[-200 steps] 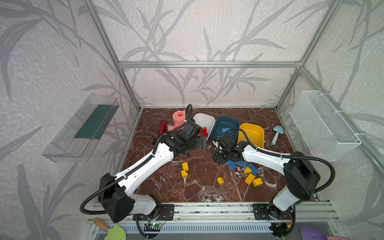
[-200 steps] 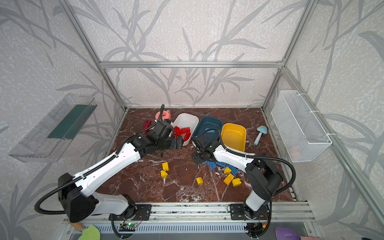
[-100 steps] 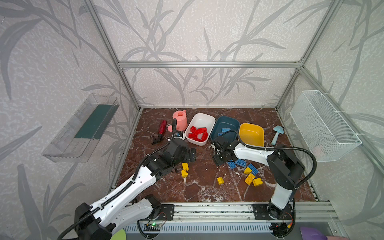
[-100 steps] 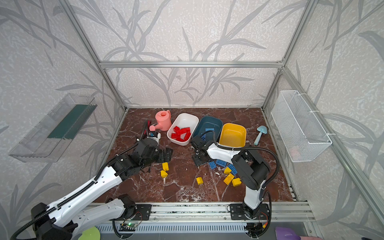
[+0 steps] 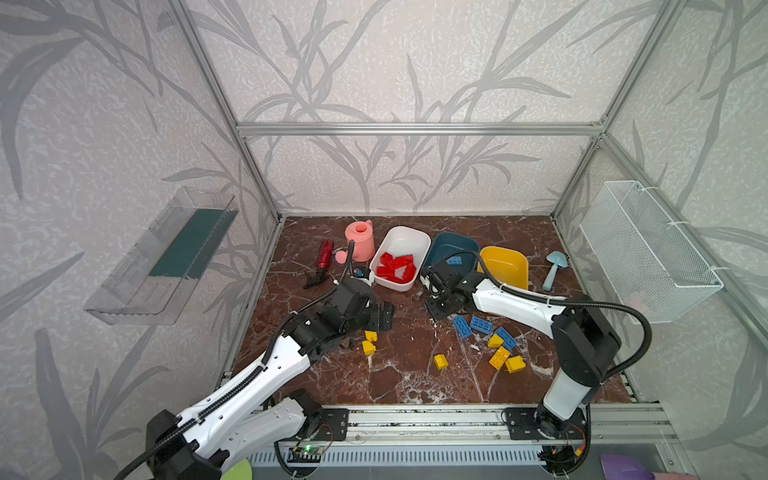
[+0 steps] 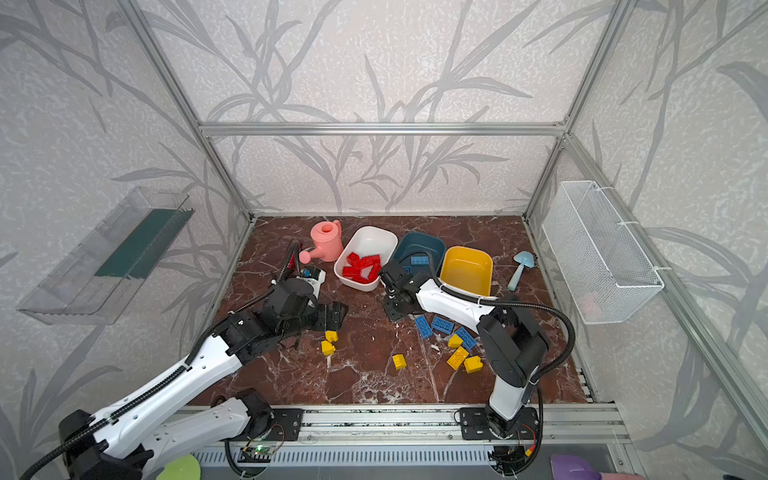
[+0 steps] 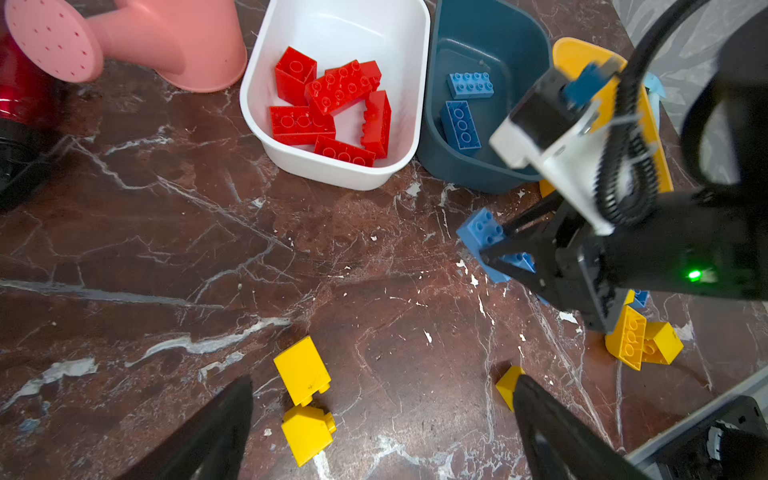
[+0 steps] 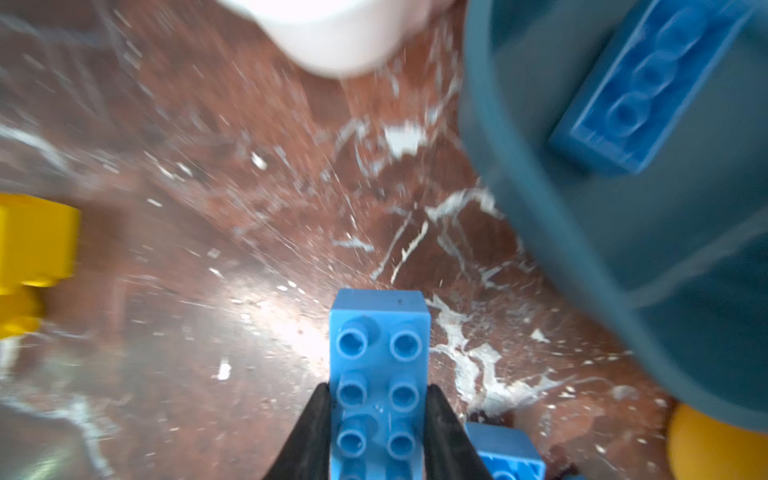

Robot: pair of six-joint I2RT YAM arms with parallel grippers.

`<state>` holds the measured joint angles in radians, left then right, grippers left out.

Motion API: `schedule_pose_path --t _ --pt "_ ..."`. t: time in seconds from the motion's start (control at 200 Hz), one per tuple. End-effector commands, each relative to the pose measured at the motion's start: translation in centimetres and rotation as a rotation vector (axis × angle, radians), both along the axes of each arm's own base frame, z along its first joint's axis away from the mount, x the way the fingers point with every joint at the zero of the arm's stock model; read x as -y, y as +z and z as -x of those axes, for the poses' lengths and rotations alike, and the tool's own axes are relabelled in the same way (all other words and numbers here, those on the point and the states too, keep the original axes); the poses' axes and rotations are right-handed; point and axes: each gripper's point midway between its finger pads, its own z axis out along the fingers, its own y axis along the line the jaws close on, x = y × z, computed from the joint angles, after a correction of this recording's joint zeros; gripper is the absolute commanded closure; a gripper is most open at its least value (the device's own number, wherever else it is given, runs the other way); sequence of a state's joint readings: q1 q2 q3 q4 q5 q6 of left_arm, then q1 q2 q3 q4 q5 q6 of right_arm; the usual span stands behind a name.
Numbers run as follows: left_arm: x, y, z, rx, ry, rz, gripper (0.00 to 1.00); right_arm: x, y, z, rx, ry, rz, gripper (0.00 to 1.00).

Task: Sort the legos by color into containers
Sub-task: 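Carry the blue brick over the teal tub and open the right gripper, then grasp a blue brick with the left gripper while the right arm moves away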

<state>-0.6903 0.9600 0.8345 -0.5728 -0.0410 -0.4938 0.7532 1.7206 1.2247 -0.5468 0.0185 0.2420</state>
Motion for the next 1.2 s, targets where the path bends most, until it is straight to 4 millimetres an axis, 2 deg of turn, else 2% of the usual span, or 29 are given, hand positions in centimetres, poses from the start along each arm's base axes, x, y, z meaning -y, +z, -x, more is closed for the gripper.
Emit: schedule_pose_path --t 0.0,0.115,0.28,0.305,0.44,0.56,0.625,0.69,0.735,0.8,0.865,1.065,1.11,1.135,1.15,1.2 --pt "0.5 -0.5 0.7 -0.011 -0.046 0.02 0.04 -0.2 4.6 -1.2 0.074 -0.023 -0.066 0.68" --pt "1.0 -1.5 0.9 -0.029 -0.058 0.026 0.03 -0.3 7.6 -3.5 0.162 -0.03 -0.117 0.68" --pt "1.8 -2.7 1.2 -0.046 -0.081 0.01 0.04 1.4 10.0 -7.9 0.189 -0.108 -0.146 0.68" --pt "1.9 -2.9 1.2 -0.049 -0.083 0.003 0.04 1.7 9.0 -8.7 0.173 -0.123 -0.131 0.68" --pt "3.0 -3.8 1.4 -0.061 -0.111 -0.011 0.04 2.9 7.9 -12.2 0.156 -0.18 -0.117 0.68" --pt "4.1 -4.6 1.6 -0.074 -0.141 -0.032 0.04 3.3 6.6 -14.1 0.132 -0.203 -0.099 0.65" --pt "4.7 -4.8 1.7 -0.078 -0.162 -0.047 0.04 3.4 6.4 -14.7 0.125 -0.213 -0.105 0.6" --pt "5.3 -5.0 1.8 -0.081 -0.182 -0.063 0.04 3.6 6.4 -15.2 0.124 -0.22 -0.112 0.54" --pt "5.8 -5.0 1.8 -0.077 -0.202 -0.075 0.04 3.8 6.6 -15.4 0.125 -0.224 -0.116 0.46" --pt "6.9 -4.9 1.8 -0.072 -0.258 -0.078 0.04 4.0 7.3 -15.6 0.135 -0.229 -0.126 0.32" --pt "8.1 -5.0 1.6 -0.072 -0.314 -0.103 0.04 4.4 8.3 -15.6 0.148 -0.233 -0.144 0.24" --pt "12.5 -5.0 0.7 -0.043 -0.476 -0.148 0.03 6.1 12.4 -14.1 0.189 -0.266 -0.257 0.17" --pt "13.7 -5.3 0.7 -0.044 -0.525 -0.168 0.03 6.7 13.6 -13.5 0.203 -0.276 -0.29 0.15" --pt "14.3 -5.6 0.7 -0.044 -0.549 -0.181 0.03 7.0 13.6 -13.2 0.197 -0.283 -0.303 0.15" --pt "14.6 -5.7 0.7 -0.044 -0.562 -0.187 0.03 7.3 14.8 -12.8 0.216 -0.288 -0.325 0.14" --pt "15.7 -6.3 0.6 -0.04 -0.597 -0.204 0.03 8.2 15.7 -12.1 0.219 -0.314 -0.376 0.13"
